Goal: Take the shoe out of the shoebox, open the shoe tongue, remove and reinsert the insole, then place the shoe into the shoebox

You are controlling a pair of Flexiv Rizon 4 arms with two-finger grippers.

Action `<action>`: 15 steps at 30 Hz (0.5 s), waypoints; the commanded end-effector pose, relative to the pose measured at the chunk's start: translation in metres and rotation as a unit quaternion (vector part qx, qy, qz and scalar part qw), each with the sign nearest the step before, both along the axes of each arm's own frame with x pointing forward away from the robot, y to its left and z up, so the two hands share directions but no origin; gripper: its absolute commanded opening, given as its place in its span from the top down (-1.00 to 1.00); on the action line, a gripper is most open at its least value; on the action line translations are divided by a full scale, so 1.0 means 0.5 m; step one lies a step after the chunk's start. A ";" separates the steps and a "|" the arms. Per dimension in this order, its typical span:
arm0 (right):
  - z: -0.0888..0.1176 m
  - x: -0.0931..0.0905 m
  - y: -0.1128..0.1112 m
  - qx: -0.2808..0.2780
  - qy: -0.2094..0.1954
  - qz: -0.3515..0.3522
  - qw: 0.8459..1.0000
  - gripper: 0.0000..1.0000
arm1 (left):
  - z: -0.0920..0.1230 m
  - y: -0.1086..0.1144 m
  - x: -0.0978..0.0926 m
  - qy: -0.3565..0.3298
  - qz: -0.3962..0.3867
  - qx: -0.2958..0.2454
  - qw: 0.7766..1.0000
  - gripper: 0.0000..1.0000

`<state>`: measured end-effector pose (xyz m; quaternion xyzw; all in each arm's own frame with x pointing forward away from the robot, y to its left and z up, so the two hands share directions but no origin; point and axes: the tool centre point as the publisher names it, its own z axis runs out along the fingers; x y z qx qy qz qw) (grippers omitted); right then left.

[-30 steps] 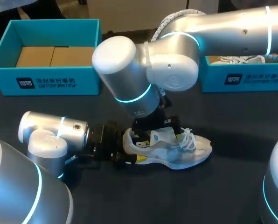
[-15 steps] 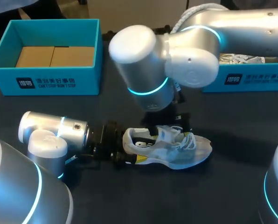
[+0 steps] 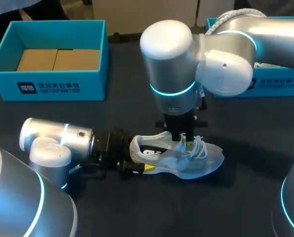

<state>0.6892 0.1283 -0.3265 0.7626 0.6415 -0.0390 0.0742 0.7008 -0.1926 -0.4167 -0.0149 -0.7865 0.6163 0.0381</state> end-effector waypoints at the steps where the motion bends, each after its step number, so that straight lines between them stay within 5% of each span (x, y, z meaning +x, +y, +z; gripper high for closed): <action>1: 0.009 -0.006 -0.027 0.031 -0.026 -0.166 0.985 1.00 | -0.002 0.000 0.003 0.000 0.000 0.000 1.000 1.00; 15: 0.043 -0.004 -0.135 0.145 -0.033 -0.125 0.981 1.00 | -0.002 0.000 0.003 0.000 0.000 0.000 1.000 1.00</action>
